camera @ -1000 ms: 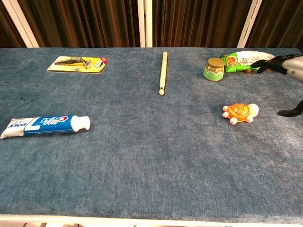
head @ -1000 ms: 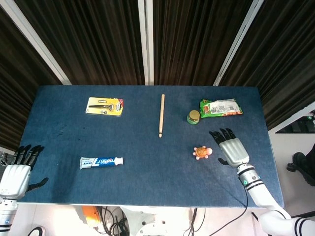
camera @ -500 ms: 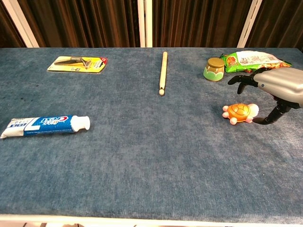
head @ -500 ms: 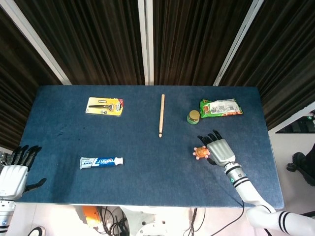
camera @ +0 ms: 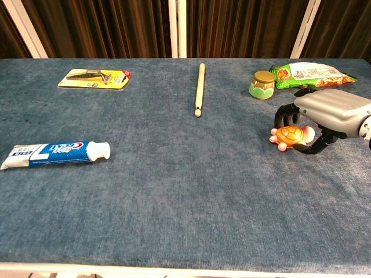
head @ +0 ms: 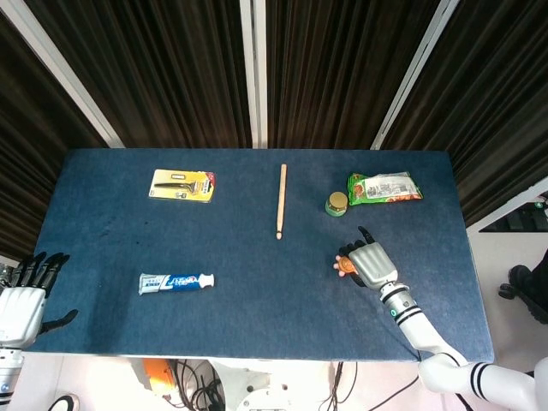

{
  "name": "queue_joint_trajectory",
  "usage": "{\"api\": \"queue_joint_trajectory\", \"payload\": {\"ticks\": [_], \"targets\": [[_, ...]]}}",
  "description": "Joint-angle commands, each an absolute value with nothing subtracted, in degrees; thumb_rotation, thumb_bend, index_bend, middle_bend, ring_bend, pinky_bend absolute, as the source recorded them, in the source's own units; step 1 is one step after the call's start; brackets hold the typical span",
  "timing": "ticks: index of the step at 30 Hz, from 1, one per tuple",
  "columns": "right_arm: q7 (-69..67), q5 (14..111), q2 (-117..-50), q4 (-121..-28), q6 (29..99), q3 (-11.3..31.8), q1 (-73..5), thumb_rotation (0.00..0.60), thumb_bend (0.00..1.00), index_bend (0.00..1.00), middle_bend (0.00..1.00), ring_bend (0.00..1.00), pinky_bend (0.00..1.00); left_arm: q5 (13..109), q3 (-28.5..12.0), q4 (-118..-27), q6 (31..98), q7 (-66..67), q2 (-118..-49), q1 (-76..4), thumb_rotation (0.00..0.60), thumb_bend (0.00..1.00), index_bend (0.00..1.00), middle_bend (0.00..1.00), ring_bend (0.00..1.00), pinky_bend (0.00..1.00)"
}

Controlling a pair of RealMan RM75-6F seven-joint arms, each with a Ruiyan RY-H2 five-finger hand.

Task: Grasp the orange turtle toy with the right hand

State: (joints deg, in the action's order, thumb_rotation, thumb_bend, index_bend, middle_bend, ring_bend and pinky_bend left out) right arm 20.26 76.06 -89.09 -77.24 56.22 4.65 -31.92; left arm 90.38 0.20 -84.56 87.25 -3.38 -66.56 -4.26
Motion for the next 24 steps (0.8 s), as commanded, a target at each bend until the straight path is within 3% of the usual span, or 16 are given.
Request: {"api": "queue_joint_trajectory", "payload": {"ticks": [1, 8, 12, 17, 20, 22, 24], "targets": [[19.68, 77.13, -90.03, -75.95, 56.98, 4.24, -31.99, 0.600, 0.29, 0.58, 0.54, 0.51, 0.09, 90.45, 0.33, -84.35, 87.05, -3.84, -66.57, -4.30, 0.600, 0.12, 0.09, 0.08, 0.00, 0.00], [16.04, 81.41, -93.10, -71.78, 62.53, 4.07, -31.16, 0.600, 0.43, 0.97, 0.84, 0.82, 0.38, 90.50, 0.38, -83.88, 87.20, -4.59, -66.46, -4.19, 0.600, 0.12, 0.09, 0.08, 0.00, 0.00], [15.15, 82.54, -94.11, -69.93, 63.29, 3.57, -30.99, 0.600, 0.46, 1.00, 0.91, 0.89, 0.45, 90.59, 0.49, -83.67, 87.21, -4.78, -66.57, -4.13, 0.600, 0.12, 0.09, 0.08, 0.00, 0.00], [13.84, 82.88, -94.29, -69.50, 64.01, 3.61, -30.63, 0.600, 0.43, 1.00, 0.91, 0.90, 0.44, 90.67, 0.49, -83.59, 87.37, -4.87, -66.55, -4.07, 0.600, 0.12, 0.09, 0.08, 0.00, 0.00], [12.74, 82.99, -93.14, -70.23, 63.12, 3.23, -30.67, 0.600, 0.30, 0.90, 0.82, 0.79, 0.35, 90.78, 0.52, -83.67, 87.33, -4.79, -66.50, -4.11, 0.600, 0.12, 0.09, 0.08, 0.00, 0.00], [12.83, 82.91, -92.10, -70.79, 62.34, 2.93, -30.73, 0.600, 0.13, 0.70, 0.65, 0.59, 0.22, 90.81, 0.55, -83.76, 87.27, -4.69, -66.50, -4.13, 0.600, 0.12, 0.09, 0.08, 0.00, 0.00], [13.24, 82.03, -91.20, -71.69, 61.16, 2.89, -30.74, 0.600, 0.04, 0.49, 0.48, 0.38, 0.09, 90.80, 0.56, -83.81, 87.22, -4.59, -66.52, -4.14, 0.600, 0.12, 0.09, 0.08, 0.00, 0.00]]}}
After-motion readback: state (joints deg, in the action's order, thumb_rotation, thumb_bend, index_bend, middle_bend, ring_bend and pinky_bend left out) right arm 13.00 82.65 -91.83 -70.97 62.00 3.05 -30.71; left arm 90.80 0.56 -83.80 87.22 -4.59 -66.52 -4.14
